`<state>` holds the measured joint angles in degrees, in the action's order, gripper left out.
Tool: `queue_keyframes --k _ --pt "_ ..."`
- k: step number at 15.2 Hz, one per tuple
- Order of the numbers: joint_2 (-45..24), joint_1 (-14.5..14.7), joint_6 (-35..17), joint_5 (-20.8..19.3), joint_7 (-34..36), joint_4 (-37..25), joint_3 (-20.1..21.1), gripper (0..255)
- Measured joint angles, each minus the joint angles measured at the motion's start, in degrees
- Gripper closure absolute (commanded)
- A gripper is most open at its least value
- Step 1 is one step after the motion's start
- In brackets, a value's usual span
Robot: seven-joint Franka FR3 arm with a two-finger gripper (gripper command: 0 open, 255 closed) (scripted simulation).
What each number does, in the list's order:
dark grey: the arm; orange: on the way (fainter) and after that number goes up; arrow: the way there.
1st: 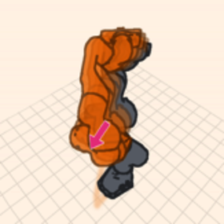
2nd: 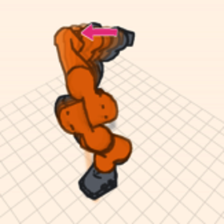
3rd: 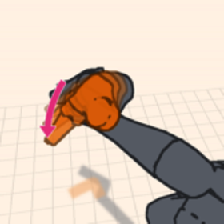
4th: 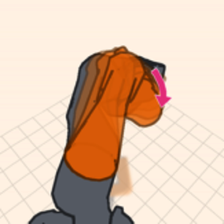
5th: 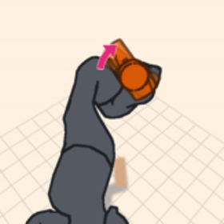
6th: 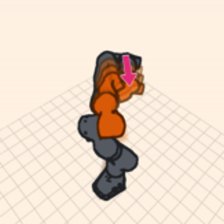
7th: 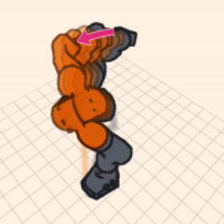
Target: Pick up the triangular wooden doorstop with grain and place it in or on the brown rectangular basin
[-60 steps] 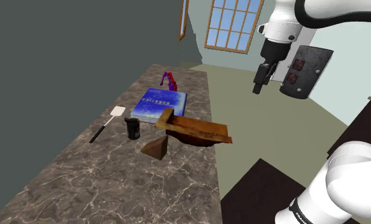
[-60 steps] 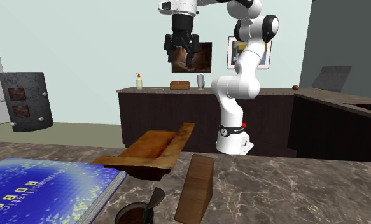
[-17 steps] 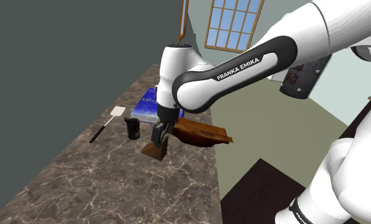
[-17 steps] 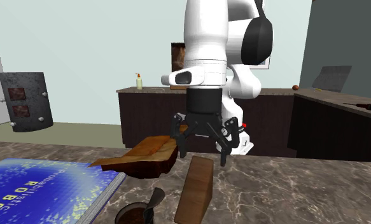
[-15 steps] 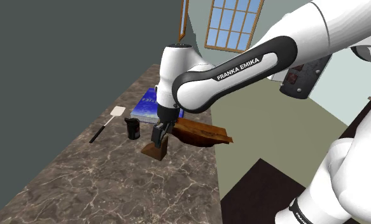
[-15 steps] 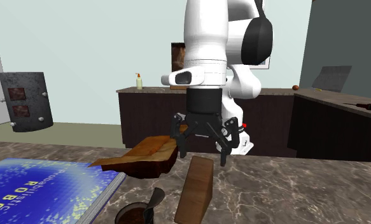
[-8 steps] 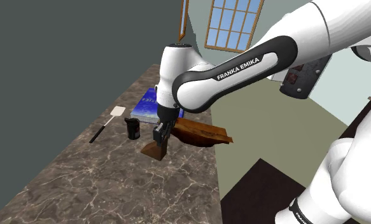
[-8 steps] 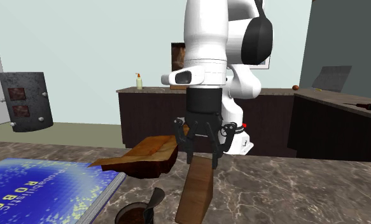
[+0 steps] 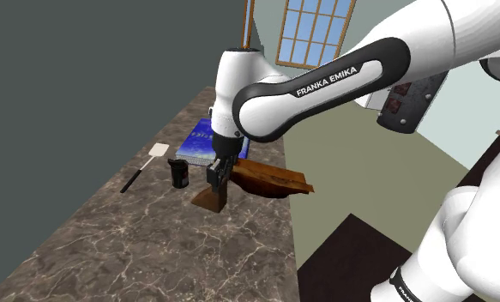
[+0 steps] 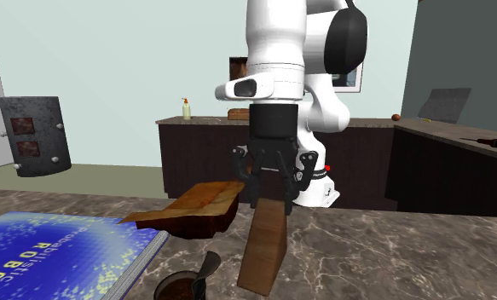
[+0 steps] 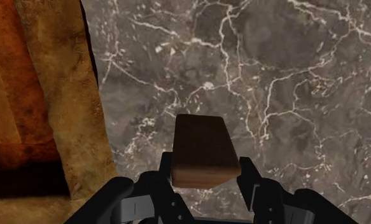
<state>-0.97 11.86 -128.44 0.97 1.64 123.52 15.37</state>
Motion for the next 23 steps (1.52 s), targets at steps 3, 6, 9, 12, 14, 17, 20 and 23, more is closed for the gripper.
queue_keyframes --k 3,6,9,12,14,17,20,23 --pt "1.0 0.0 2.1 0.3 -0.2 -1.2 0.0 255" --pt "2.0 -0.1 4.5 0.6 -0.4 -2.6 -0.1 255" --pt "2.8 -0.1 6.8 0.8 -0.5 -4.1 -0.1 255" --pt "3.7 -0.2 9.0 1.0 -0.7 -5.4 -0.2 255" --pt "4.0 -0.2 10.6 1.1 -0.8 -6.7 -0.3 255" --pt "4.6 -0.2 12.9 1.3 -0.8 -8.4 -0.3 255" --pt "4.9 -0.2 15.1 1.3 -0.6 -10.3 -0.2 255" --pt "5.2 -0.3 17.2 1.4 -0.9 -12.2 -0.4 255"
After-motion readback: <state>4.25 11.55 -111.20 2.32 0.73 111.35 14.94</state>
